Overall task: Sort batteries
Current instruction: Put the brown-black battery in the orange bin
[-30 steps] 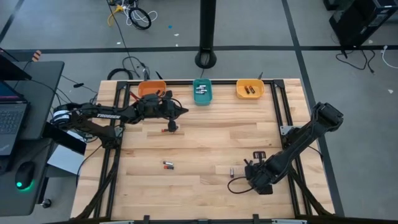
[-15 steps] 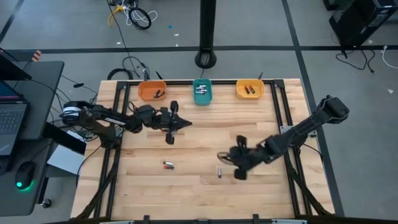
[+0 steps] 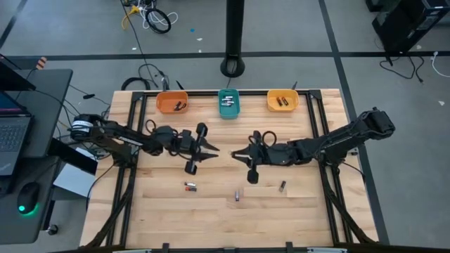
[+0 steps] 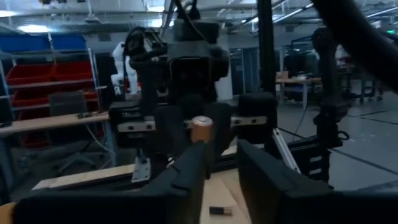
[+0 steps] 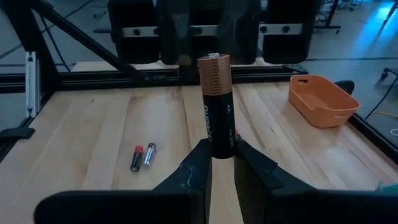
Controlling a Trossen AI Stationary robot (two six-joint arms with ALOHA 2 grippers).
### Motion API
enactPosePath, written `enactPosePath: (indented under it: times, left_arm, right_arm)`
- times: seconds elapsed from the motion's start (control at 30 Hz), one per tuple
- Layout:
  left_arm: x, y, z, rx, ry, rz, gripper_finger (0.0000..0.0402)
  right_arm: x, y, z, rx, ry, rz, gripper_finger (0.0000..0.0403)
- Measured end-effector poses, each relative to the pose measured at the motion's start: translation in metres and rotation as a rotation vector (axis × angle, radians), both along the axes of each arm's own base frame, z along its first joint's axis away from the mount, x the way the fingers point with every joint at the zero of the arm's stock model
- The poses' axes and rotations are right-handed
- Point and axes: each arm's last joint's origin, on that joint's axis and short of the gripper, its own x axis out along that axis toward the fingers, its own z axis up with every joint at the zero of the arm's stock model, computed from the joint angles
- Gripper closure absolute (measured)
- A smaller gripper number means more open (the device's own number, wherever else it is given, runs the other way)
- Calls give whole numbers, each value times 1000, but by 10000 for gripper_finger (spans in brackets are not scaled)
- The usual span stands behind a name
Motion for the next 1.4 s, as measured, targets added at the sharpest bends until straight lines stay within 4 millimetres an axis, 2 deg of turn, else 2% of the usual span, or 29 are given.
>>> enactPosePath:
  times: [0.17,0.3,0.47,0.7,0.87,1.2,1.4]
  left_arm:
    - [7,-1,11,-41,-20,0,240]
    - [17,-2,11,-73,-1,-27,213]
    - [32,-2,4,-71,29,-26,209]
    - [41,-3,10,-58,-7,-38,210]
    - [41,-4,10,-40,-11,-41,237]
    - [44,-4,11,0,-20,-62,338]
    - [48,-4,13,29,1,-71,354]
  right_arm:
    - [0,-1,0,0,-2,0,344]
    - [1,-1,2,-12,-20,5,344]
    - [1,-1,4,-17,-36,7,344]
    - [1,-1,4,-18,-34,6,344]
    - [1,-1,4,-25,-34,8,345]
    - [2,0,5,-22,-44,11,344]
    - [1,0,4,-27,-36,13,344]
